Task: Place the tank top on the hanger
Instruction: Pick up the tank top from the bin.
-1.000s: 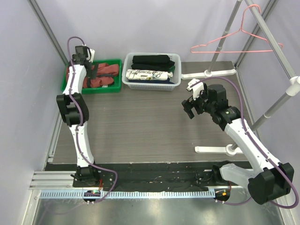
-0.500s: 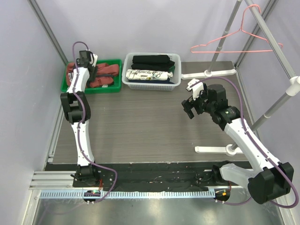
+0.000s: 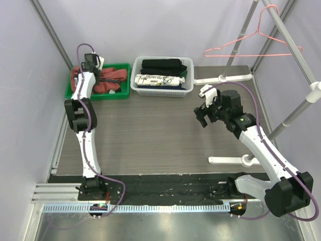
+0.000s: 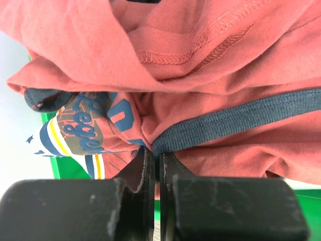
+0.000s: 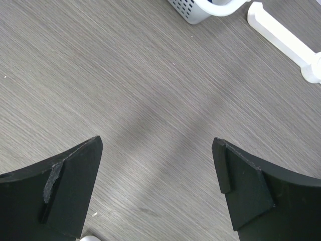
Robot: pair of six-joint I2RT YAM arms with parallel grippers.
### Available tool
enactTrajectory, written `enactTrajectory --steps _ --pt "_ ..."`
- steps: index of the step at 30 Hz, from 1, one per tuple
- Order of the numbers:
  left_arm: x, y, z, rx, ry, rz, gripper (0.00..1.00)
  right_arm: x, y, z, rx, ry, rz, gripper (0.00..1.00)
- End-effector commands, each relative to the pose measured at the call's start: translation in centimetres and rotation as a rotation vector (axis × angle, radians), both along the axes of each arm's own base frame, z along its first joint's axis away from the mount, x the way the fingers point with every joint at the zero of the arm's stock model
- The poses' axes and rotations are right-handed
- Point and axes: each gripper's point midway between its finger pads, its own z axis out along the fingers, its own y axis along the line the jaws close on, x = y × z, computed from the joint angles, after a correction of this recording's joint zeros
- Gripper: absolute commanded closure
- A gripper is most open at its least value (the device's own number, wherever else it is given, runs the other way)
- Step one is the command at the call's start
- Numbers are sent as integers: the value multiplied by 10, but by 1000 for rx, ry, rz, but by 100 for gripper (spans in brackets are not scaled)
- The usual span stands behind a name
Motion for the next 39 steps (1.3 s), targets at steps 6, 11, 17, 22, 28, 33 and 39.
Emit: enactTrajectory --steps 6,11,17,22,28,33,39 --pt "2 -13 145 -74 -326 -11 100 5 3 12 24 -49 9 0" --pt "-6 -28 191 -136 -427 -45 100 4 3 12 25 -49 10 0" --pt "-25 -55 256 -210 -560 -131 100 4 4 14 28 -52 13 0" --pt "-49 -88 303 -285 -643 -220 100 4 4 13 27 -50 13 0" --pt "-92 -137 356 -345 -726 -349 100 4 3 14 29 -53 10 0" --pt "-132 -178 400 -425 -807 -468 100 3 3 15 31 -54 10 0" --pt "-173 -210 431 -532 -817 -570 100 4 3 20 38 -66 4 0"
